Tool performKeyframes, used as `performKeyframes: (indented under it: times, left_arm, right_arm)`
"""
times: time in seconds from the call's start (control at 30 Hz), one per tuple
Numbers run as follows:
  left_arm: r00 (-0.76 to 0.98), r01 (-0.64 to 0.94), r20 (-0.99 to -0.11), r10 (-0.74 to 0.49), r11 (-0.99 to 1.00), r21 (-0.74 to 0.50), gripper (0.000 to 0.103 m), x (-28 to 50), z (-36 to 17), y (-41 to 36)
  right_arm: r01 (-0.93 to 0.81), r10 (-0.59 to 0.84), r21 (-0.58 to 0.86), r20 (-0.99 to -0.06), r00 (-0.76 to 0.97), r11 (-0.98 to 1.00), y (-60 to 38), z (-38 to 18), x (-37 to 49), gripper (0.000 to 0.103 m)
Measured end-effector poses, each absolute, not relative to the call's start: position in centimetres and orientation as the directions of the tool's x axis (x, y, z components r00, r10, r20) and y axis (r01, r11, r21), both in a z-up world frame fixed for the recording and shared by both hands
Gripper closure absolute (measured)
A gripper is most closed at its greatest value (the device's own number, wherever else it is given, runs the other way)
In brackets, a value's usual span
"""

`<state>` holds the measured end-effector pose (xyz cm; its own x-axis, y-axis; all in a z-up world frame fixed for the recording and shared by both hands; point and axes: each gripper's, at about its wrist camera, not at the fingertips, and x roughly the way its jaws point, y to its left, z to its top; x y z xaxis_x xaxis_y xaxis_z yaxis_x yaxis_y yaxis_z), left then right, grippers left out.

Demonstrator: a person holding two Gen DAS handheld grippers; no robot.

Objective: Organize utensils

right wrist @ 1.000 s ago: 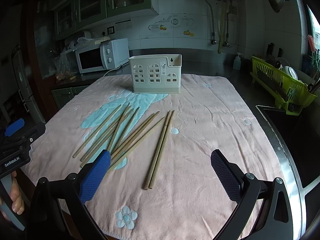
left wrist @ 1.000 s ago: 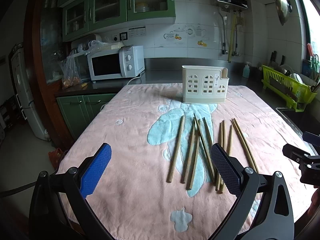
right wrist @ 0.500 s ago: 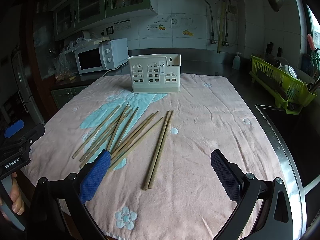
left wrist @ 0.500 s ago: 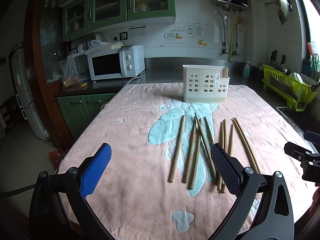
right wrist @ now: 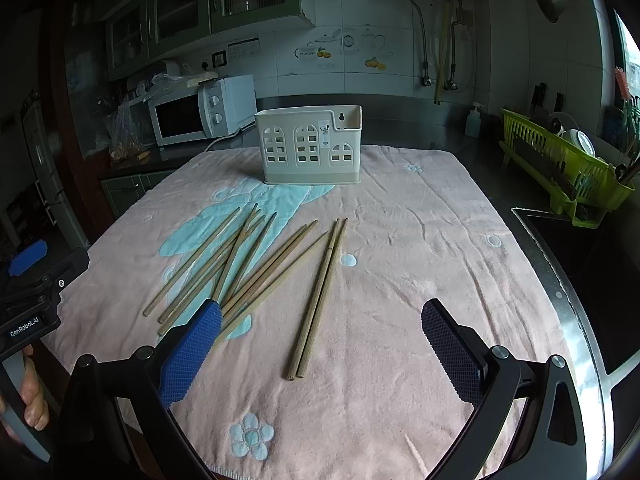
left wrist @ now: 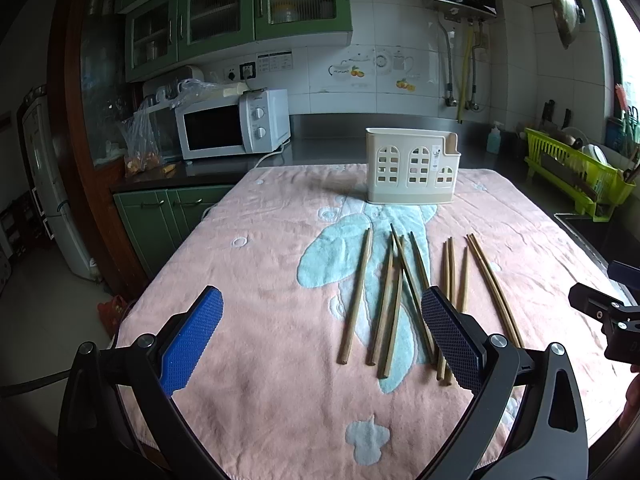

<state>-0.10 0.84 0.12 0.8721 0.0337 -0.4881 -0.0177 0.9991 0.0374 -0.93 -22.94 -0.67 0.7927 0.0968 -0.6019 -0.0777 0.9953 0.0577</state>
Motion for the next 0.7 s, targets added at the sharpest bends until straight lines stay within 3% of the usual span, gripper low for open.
performKeyframes:
  times: [0.7]
  left_arm:
    - [0.871, -0.018, -0.489, 0.036, 0.999, 0.040, 0.005, -0.04, -0.09, 0.99]
  right_arm:
    - [-0.078, 0.097, 0.057, -0.605, 0.790, 0.995, -22.90, -0.83, -0.82, 0.006]
